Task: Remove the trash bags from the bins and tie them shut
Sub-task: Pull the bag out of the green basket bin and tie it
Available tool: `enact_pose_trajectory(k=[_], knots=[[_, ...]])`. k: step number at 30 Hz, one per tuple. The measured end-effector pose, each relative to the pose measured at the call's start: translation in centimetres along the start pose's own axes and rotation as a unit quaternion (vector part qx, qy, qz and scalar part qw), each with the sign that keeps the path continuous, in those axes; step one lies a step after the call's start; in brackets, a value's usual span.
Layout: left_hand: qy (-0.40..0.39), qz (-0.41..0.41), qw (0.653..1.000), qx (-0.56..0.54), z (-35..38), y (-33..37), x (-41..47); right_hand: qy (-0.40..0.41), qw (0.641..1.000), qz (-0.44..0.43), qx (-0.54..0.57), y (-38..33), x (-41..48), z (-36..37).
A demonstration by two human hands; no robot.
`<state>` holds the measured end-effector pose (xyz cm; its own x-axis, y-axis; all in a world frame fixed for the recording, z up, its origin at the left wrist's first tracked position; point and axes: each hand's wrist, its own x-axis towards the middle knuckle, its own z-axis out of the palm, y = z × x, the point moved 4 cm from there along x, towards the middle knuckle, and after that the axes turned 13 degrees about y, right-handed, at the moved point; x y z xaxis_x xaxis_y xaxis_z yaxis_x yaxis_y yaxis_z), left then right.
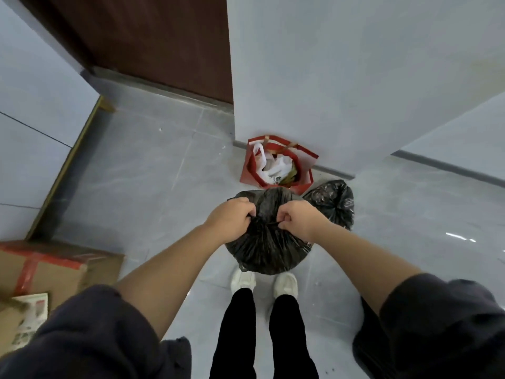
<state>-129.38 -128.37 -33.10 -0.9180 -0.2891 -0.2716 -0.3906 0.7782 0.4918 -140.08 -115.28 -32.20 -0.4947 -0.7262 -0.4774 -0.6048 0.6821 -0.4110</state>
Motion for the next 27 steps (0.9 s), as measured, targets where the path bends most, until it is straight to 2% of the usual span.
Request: enact_pose_trajectory(k=[8, 18, 27], knots=[[-0.073, 0.007, 0.996, 0.054, 12.0, -3.6, 9.7, 0.044, 0.996, 0.039, 0.066, 10.0, 7.2, 9.1], [-0.082, -0.015, 0.995, 0.047, 26.6, -6.6, 17.4, 0.067, 0.986, 0.106, 0.107, 22.2, 13.8, 19.3], [-0.066, -0.009, 0.996, 0.065, 34.9, -8.9, 22.8, 0.099, 0.979, 0.137, 0.117, 28.9, 19.5, 24.8]])
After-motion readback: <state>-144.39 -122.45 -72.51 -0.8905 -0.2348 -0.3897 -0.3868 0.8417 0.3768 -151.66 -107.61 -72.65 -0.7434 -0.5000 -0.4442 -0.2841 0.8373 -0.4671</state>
